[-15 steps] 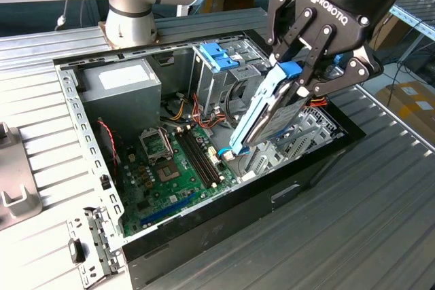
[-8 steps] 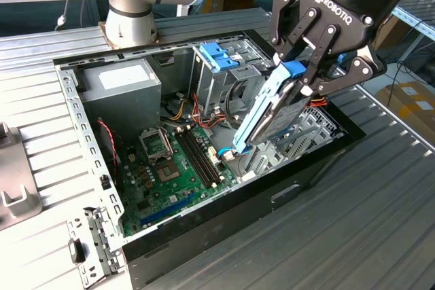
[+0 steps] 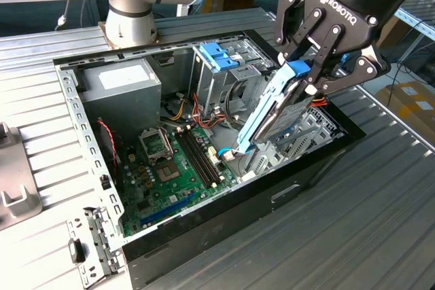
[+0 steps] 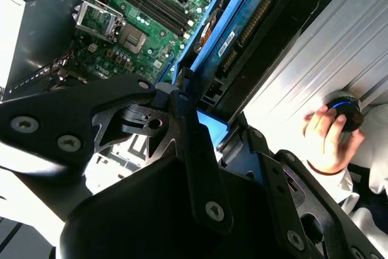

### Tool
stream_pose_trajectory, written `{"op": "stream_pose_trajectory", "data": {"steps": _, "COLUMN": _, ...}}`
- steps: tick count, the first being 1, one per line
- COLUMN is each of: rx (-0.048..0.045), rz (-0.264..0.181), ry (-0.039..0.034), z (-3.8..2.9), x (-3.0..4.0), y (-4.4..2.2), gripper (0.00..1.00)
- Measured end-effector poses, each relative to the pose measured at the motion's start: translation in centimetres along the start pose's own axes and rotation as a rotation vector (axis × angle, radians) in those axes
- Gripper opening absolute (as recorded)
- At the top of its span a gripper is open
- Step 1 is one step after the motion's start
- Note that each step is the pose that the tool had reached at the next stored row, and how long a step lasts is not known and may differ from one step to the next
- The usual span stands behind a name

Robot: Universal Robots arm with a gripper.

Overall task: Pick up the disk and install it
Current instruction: 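Insert the disk into the insertion slot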

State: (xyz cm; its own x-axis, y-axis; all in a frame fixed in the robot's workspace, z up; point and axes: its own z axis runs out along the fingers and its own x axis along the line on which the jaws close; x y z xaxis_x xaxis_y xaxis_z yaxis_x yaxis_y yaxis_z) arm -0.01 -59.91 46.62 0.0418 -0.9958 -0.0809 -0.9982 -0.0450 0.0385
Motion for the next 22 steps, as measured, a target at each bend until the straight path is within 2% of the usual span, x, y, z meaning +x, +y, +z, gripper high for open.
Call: {"op": "stream_pose_trajectory", "data": {"steps": 22, "rx": 0.0000, "rz": 0.000, "ry": 0.0017, "z": 0.16, "x": 0.06, "y": -1.02, "gripper": 0.37}}
